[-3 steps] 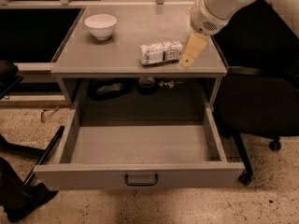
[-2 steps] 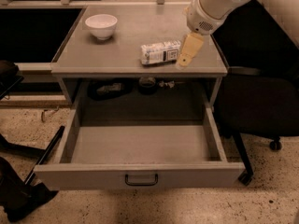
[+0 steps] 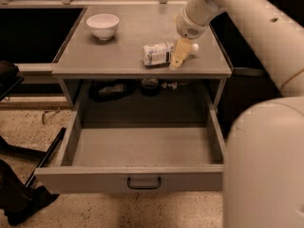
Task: Place blue plastic bottle into top drawer
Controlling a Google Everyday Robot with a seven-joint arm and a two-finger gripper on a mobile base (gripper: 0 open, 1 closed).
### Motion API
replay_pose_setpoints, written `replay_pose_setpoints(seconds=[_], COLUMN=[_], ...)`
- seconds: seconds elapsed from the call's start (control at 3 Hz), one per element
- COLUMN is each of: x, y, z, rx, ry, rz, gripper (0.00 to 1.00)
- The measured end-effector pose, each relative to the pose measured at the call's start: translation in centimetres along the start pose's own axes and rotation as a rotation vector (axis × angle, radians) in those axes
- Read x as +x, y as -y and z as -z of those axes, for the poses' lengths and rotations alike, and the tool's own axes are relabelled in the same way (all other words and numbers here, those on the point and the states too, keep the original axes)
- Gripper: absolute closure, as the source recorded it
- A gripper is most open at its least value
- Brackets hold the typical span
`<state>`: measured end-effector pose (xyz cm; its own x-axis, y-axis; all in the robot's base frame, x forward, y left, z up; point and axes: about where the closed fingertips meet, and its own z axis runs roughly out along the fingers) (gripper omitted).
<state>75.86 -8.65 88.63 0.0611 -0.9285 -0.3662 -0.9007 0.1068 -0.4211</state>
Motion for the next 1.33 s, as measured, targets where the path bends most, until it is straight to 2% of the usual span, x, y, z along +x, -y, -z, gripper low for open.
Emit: replay_pose_setpoints(seconds=[0.33, 0.67, 1.0, 1.33], x=[2.24, 2.77, 2.77, 2.77], y=[1.23, 1.00, 1.00, 1.00], z=[-6.50, -7.50, -7.50, -7.49], rx=[-0.070, -0.086, -0.086, -0.086], ry=[-0.001, -0.002, -0.002, -0.002], rz=[-0.013, -0.023, -0.023, -0.023], gripper=[0.00, 0.19, 0.42, 0.39])
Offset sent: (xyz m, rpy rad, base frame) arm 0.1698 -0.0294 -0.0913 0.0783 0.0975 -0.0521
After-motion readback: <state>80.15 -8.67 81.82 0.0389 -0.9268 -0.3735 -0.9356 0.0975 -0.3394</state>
